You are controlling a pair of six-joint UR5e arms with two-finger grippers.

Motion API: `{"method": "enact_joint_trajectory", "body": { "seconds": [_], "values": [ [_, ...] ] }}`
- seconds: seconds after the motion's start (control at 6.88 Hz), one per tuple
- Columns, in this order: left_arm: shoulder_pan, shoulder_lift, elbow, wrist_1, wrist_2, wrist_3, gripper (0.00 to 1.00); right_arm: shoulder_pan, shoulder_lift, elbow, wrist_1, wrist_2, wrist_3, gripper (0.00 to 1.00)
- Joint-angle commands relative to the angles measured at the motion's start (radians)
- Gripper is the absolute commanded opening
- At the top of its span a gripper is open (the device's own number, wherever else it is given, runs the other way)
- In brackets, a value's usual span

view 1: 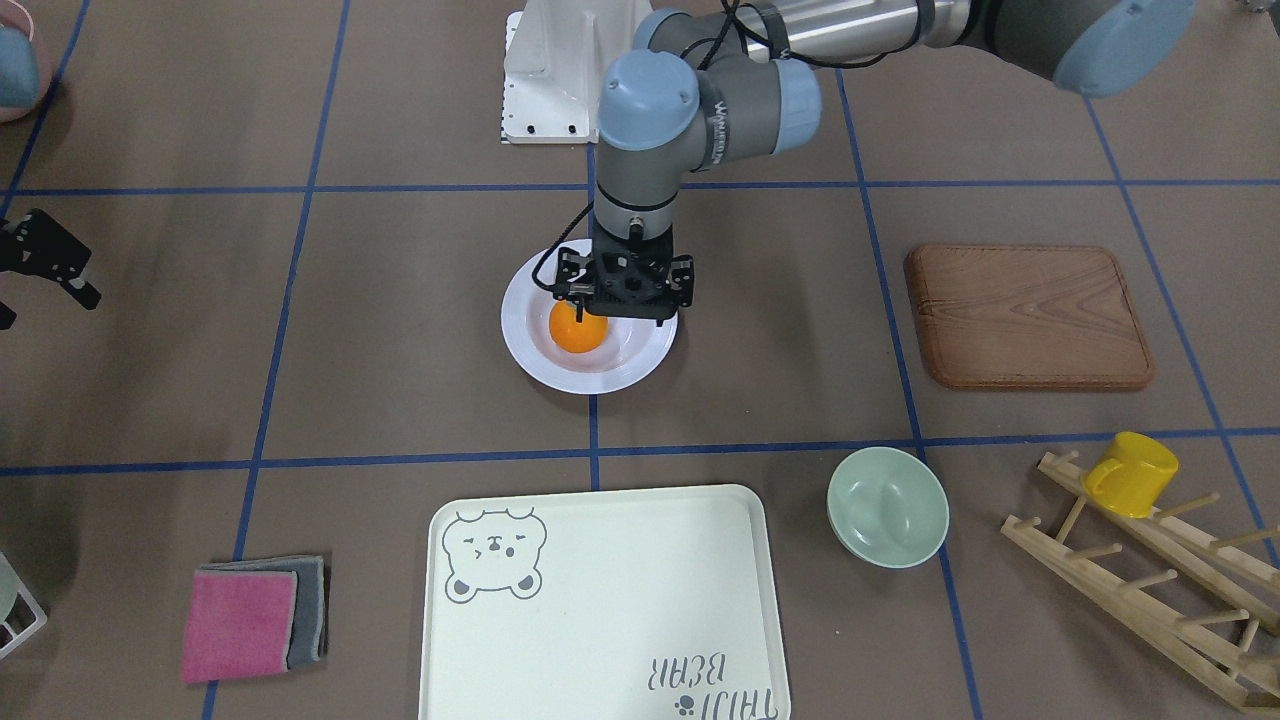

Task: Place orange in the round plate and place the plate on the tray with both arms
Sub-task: 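Open the left gripper and withdraw it while the right arm reaches toward the plate, then lower the right gripper to the near rim of the white plate and grip it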

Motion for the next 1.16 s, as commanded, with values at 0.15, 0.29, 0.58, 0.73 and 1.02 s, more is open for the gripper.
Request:
{"method": "enact_joint_trajectory", "body": {
  "seconds": [0.15,0.29,0.58,0.73,1.02],
  "values": [
    [-0.189,0.324,-0.406,0.227,-0.120,0.435,0.99,-0.222,0.070,0.114,0.001,-0.165,0.478,1.00],
    [-0.305,0.427,-0.451,0.248,-0.177,0.621,0.99,-0.309,0.093,0.157,0.001,-0.259,0.616,1.00],
    [-0.552,0.571,-0.432,0.250,-0.340,0.998,0.99,-0.547,0.153,0.197,-0.002,-0.568,0.879,1.00],
    [-0.656,0.628,-0.406,0.248,-0.389,1.093,0.99,-0.639,0.182,0.197,-0.003,-0.694,0.976,1.00],
    [-0.873,0.740,-0.244,0.231,-0.417,1.408,0.99,-0.750,0.190,0.222,-0.003,-0.816,1.057,1.00]
  ]
}}
